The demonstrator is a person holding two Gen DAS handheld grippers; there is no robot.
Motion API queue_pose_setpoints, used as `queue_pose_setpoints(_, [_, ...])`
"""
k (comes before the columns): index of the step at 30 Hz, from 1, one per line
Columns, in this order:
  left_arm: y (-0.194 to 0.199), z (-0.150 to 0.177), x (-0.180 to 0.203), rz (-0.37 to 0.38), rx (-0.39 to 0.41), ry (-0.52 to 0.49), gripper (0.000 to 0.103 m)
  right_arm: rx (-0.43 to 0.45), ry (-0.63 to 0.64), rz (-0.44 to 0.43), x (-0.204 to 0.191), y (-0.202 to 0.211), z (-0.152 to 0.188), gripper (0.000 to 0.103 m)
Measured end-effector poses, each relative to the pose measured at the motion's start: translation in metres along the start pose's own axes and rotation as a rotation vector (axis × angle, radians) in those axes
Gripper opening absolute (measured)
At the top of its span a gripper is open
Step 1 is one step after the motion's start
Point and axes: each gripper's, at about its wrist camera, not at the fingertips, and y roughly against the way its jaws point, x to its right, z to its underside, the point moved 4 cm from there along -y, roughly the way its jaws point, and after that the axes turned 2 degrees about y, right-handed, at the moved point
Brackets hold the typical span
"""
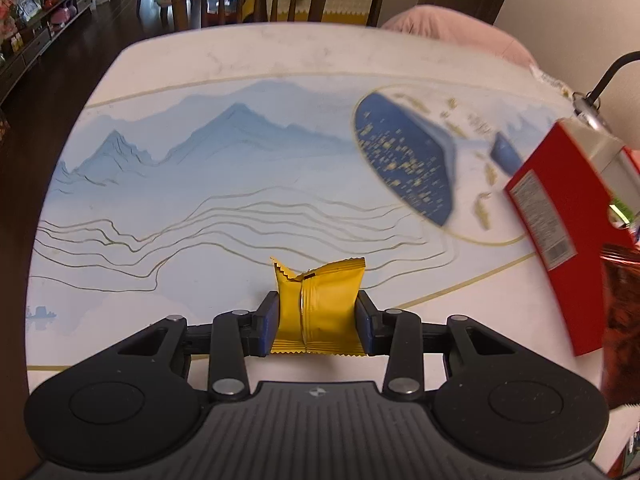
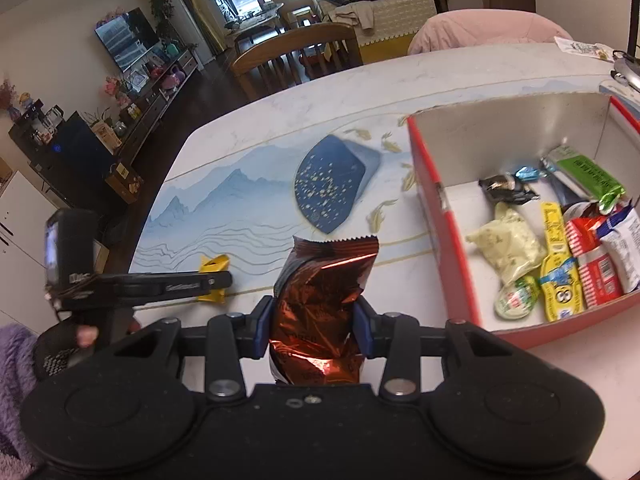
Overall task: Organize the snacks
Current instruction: 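Carry both snacks over the red box and open both grippers to drop them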
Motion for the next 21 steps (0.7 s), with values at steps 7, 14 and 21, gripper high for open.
queue_pose_setpoints(7, [0.041,-0.010,0.040,0.054,0.048,0.016,0.038,0.050,0.037,0.002,0.026,0.025,-0.017,0.039])
queue_pose_setpoints(14, [0.072,-0.024,0.106,0.105,0.080,-0.019,0.038,0.083,0.084,0.037,0.070,0.047,-0.032,0.039])
queue_pose_setpoints(21, [0.078,-0.032,0.179,0.141,0.089,-0.075,0.038,0.100,0.078,0.071,0.129,0.061,-0.045,0.039])
